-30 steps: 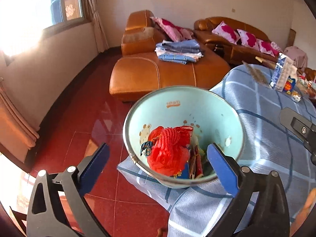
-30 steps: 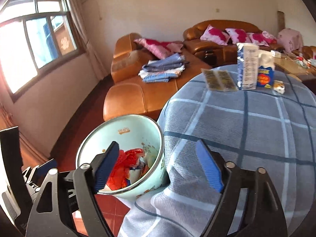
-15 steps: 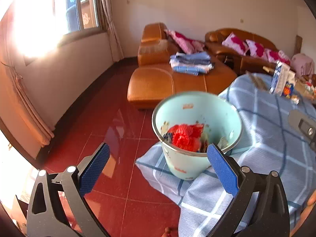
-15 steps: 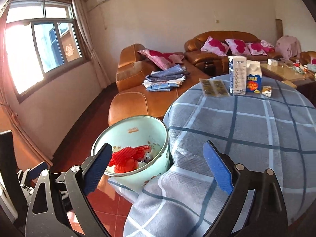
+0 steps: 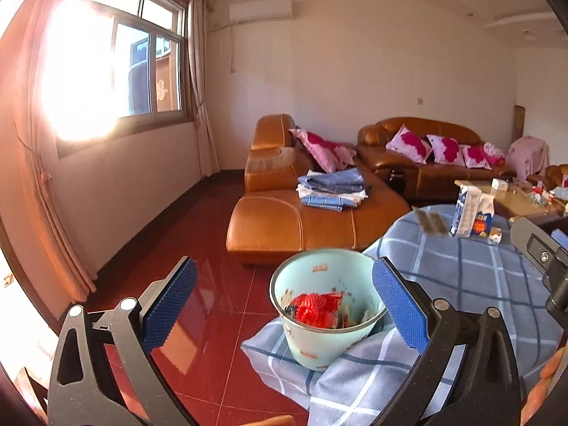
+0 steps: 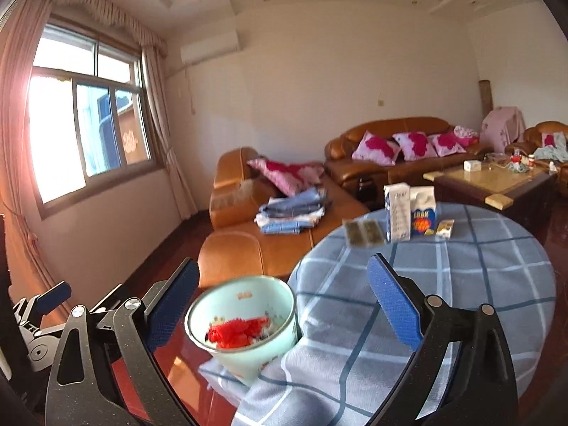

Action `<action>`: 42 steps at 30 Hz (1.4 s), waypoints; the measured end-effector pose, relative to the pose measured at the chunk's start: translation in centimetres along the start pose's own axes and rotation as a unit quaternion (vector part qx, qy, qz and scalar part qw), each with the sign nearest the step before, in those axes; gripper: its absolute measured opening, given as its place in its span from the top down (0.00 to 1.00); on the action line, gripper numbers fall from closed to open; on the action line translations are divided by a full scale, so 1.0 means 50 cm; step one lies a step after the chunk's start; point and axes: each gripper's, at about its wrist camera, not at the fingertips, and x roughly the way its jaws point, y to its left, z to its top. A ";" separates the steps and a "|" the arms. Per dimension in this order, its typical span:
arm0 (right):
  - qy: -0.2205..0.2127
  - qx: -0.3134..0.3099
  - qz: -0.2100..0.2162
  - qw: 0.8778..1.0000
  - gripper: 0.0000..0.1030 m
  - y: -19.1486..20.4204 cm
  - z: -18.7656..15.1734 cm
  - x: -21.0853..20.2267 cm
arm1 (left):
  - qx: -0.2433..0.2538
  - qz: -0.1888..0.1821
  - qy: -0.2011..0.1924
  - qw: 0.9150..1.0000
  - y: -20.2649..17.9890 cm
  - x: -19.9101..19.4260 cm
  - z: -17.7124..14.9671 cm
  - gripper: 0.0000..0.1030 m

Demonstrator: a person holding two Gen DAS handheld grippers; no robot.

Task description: Collect trash

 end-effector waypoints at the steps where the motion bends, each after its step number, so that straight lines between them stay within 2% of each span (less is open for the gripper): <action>1: -0.001 0.001 0.000 1.000 0.09 0.000 0.002 -0.001 | -0.002 -0.001 -0.002 1.000 0.001 -0.004 0.003 0.06; 24: -0.003 -0.001 0.010 1.000 0.08 0.013 0.006 -0.019 | -0.008 0.003 -0.028 1.000 0.006 -0.044 0.015 0.06; 42: -0.012 0.004 0.011 1.000 0.08 0.008 0.006 -0.029 | -0.006 0.002 -0.032 0.999 0.008 -0.061 0.015 0.06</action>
